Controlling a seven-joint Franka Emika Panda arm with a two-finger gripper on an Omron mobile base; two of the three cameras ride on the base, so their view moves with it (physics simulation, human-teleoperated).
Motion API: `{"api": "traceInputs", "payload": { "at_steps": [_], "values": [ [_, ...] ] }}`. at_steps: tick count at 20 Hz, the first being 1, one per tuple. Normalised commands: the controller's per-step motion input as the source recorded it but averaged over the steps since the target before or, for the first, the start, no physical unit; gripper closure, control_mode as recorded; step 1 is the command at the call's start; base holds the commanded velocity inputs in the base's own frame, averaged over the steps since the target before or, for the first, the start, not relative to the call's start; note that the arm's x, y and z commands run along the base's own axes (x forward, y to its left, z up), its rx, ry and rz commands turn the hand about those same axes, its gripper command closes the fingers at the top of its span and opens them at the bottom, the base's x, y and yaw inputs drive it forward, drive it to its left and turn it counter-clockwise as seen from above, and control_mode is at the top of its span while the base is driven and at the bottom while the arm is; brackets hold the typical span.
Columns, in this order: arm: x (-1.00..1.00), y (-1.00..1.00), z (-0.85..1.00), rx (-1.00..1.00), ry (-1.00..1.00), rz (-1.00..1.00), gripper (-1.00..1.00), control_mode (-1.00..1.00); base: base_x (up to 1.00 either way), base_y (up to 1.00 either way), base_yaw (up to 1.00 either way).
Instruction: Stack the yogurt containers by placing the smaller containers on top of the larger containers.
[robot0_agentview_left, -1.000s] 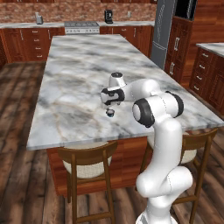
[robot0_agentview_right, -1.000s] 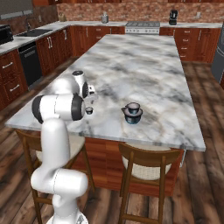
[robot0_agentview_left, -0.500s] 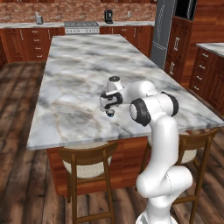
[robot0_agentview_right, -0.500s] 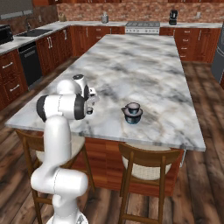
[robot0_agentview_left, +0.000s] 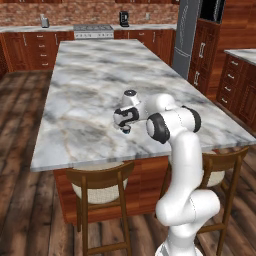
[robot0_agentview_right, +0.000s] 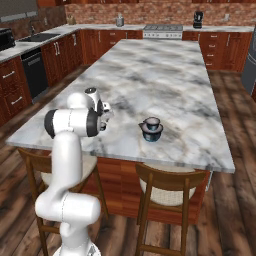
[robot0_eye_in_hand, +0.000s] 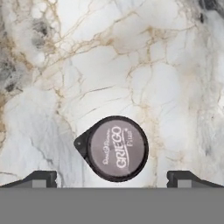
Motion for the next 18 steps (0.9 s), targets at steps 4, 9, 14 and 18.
{"api": "traceInputs", "payload": {
  "at_steps": [4,9,14,18],
  "values": [
    [0.14,0.0,-0.17,0.0,0.0,0.0,-1.0,-1.0,0.0,0.0,0.0],
    [0.16,0.0,-0.17,0.0,0.0,0.0,-1.0,-1.0,0.0,0.0,0.0],
    [0.13,0.0,-0.17,0.0,0.0,0.0,-1.0,-1.0,0.0,0.0,0.0],
    [0.19,0.02,-0.12,0.0,0.0,0.0,-1.0,-1.0,0.0,0.0,0.0]
  ]
}}
